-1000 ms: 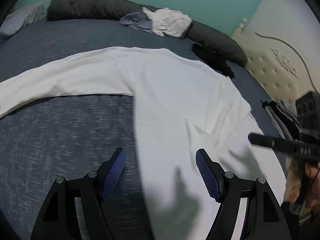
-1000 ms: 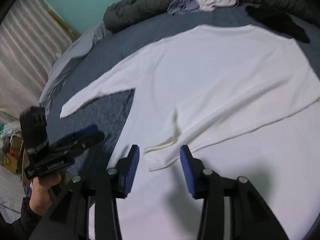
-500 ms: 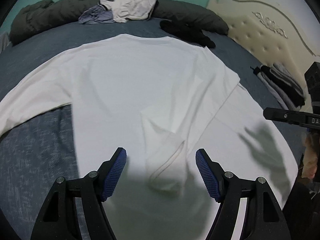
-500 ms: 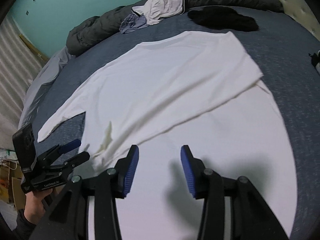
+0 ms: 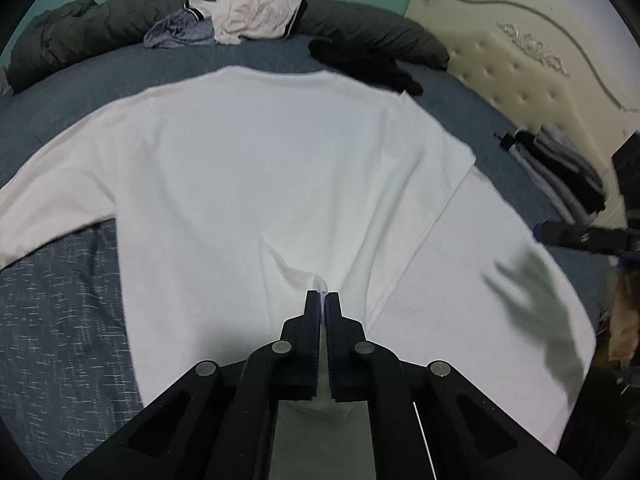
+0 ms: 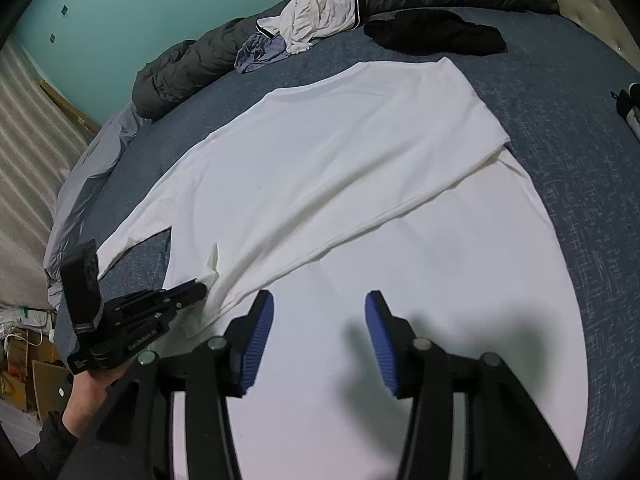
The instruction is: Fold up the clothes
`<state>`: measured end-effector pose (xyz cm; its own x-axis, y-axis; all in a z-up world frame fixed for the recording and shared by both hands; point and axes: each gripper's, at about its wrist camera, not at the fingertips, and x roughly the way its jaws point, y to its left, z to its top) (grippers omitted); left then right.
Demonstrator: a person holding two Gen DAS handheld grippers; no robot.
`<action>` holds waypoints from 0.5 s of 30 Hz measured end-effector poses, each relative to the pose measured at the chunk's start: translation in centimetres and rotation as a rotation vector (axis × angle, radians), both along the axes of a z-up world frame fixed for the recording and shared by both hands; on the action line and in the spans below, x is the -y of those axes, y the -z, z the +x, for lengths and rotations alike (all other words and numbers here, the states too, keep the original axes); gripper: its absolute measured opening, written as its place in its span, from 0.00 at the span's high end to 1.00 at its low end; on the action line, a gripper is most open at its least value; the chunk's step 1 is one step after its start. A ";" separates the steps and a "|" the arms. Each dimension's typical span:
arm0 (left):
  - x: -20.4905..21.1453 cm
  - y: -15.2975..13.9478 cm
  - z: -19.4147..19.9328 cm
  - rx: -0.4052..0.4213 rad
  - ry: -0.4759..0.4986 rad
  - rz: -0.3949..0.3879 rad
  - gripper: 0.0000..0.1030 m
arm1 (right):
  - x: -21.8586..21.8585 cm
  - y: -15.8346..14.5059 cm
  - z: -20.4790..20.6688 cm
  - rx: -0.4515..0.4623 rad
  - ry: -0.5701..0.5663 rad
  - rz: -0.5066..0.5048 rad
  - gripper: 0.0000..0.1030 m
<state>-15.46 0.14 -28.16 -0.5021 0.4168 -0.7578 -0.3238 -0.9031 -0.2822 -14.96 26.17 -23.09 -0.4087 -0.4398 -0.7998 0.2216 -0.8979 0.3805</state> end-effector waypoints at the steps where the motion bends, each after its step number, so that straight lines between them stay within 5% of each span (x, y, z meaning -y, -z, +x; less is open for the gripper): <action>1: 0.5 -0.4 0.2 -0.005 -0.010 0.021 0.98 | -0.1 0.0 0.0 0.001 0.004 -0.003 0.53; 9: 6.8 -1.9 1.8 -0.036 -0.162 0.106 0.98 | -0.5 0.3 0.1 0.008 0.021 -0.018 0.53; 15: 10.1 -0.2 1.4 0.020 -0.227 0.189 0.98 | -1.7 0.4 -0.4 0.019 0.042 0.009 0.53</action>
<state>-14.09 -10.01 -27.97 -0.5842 0.4304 -0.6881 -0.1120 -0.8825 -0.4569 -15.36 27.82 -23.53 -0.4111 -0.4156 -0.8113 0.1765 -0.9095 0.3764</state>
